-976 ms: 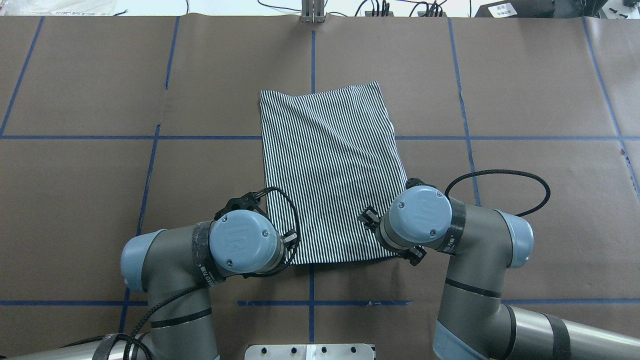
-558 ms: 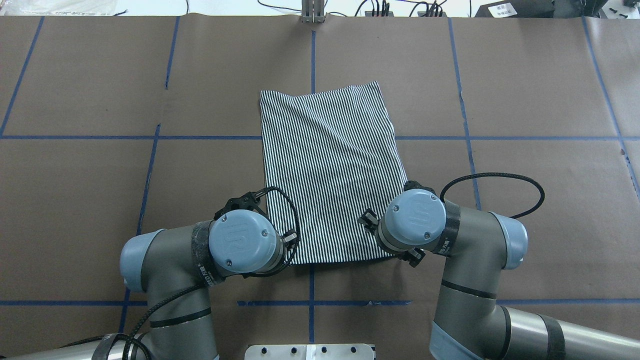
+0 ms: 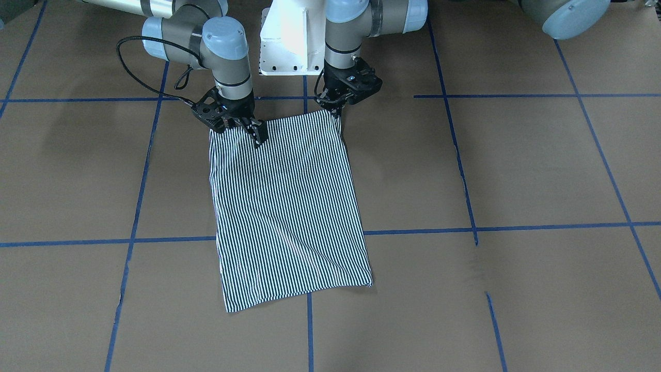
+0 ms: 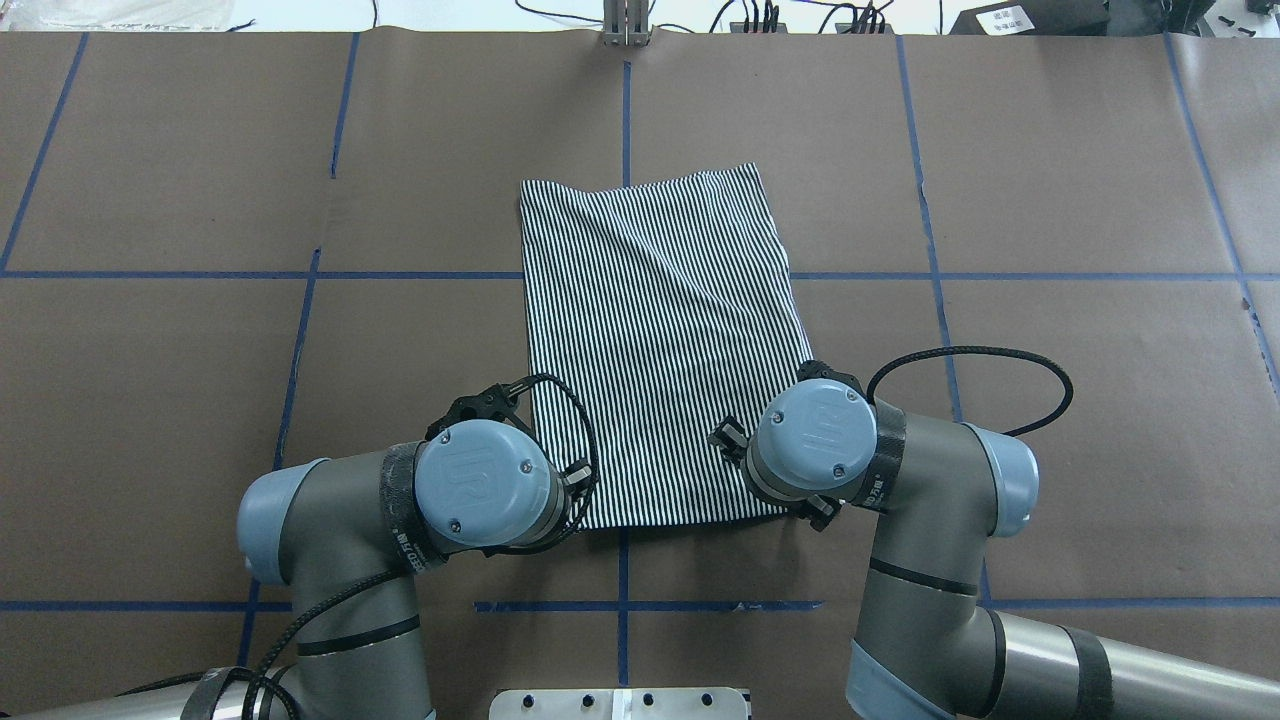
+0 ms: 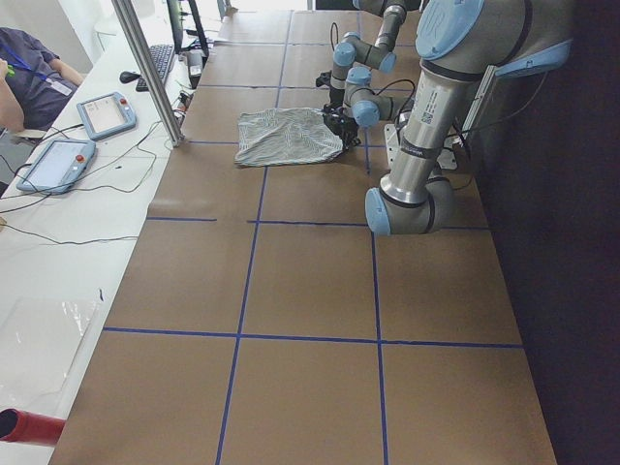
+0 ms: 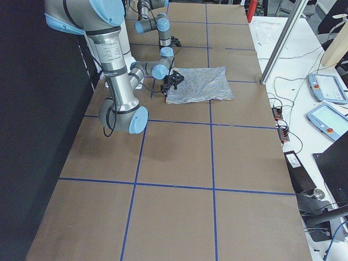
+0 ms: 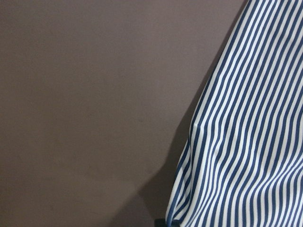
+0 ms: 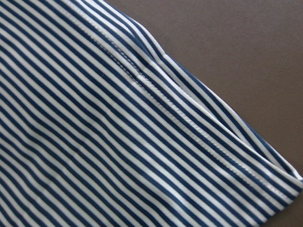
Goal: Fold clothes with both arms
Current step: 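Grip the shirt's near edge with both grippers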
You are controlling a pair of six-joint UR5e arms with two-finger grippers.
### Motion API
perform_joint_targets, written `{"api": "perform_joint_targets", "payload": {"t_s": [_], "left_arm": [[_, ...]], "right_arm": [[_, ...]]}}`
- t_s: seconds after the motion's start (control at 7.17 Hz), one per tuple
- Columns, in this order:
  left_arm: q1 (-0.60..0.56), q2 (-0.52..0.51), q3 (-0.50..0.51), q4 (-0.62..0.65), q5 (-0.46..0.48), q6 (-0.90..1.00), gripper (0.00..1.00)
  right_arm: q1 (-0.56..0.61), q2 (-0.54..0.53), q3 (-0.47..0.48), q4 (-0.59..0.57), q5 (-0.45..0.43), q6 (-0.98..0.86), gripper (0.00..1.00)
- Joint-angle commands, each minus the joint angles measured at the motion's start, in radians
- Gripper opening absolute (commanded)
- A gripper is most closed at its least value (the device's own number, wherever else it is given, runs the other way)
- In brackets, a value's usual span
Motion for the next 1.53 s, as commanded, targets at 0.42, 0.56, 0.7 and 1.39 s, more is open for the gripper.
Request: {"api": "perform_joint_targets", "payload": {"t_s": [0.42, 0.56, 0.7, 1.39], "left_arm": [[0.000, 0.000, -0.001, 0.000, 0.000, 0.001, 0.00], [0.000, 0.000, -0.001, 0.002, 0.000, 0.001, 0.00], [0.000, 0.000, -0.001, 0.002, 0.000, 0.001, 0.00], [-0.006, -0.001, -0.001, 0.000, 0.000, 0.001, 0.00]], "right_arm": [[-0.002, 0.002, 0.001, -0.005, -0.002, 0.002, 0.46], [0.006, 0.005, 0.006, -0.007, 0.001, -0.001, 0.29], [0.008, 0.022, 0.006, -0.022, 0.003, -0.001, 0.13], [0.011, 0.035, 0.038, -0.031, 0.004, -0.008, 0.00]]}}
